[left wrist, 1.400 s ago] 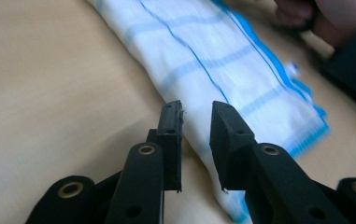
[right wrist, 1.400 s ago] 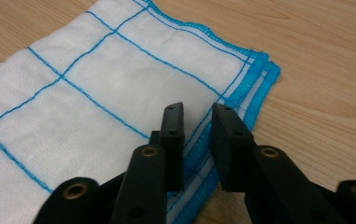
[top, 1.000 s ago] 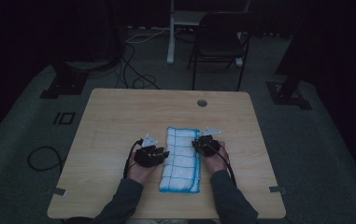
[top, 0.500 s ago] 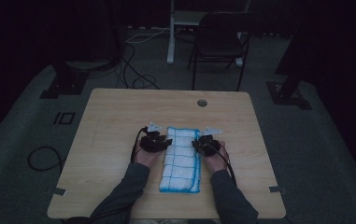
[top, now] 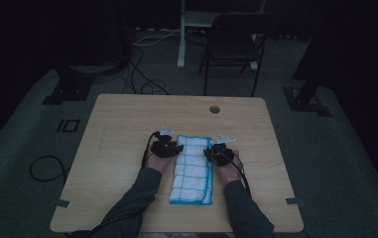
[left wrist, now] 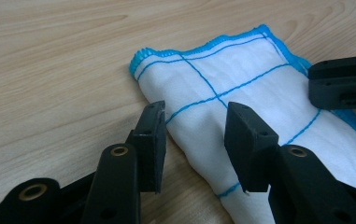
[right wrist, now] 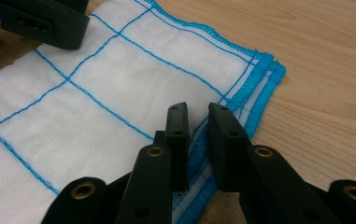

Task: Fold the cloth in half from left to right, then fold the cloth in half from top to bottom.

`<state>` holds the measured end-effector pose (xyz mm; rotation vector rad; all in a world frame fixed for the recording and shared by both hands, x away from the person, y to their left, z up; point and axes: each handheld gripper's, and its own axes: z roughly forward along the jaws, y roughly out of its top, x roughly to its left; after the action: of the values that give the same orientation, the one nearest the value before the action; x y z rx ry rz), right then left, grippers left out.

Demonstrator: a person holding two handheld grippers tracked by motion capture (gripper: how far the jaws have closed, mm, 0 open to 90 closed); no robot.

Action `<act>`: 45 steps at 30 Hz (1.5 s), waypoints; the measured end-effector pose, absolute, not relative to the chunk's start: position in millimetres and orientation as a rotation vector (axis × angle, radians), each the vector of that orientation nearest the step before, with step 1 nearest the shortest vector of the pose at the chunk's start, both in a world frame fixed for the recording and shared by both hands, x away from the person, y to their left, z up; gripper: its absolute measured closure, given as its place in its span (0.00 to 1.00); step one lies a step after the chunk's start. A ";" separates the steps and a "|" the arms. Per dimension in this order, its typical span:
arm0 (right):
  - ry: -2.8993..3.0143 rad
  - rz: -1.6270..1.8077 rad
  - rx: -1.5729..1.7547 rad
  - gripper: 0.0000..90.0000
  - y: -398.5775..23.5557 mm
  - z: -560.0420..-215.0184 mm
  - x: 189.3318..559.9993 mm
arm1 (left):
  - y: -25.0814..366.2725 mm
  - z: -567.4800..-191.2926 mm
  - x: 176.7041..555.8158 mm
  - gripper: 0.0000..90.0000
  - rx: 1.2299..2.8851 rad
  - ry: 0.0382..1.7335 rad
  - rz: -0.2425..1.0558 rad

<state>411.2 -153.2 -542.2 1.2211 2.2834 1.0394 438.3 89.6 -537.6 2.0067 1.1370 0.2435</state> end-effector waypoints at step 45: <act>2.282 1.044 1.215 0.84 -154.8 -542.1 410.8 | 83.8 -538.4 481.7 0.81 1.964 1.262 0.175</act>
<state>410.8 -154.8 -542.1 1.2148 2.2815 1.0436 481.7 83.8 -538.4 1.9643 1.2616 0.1747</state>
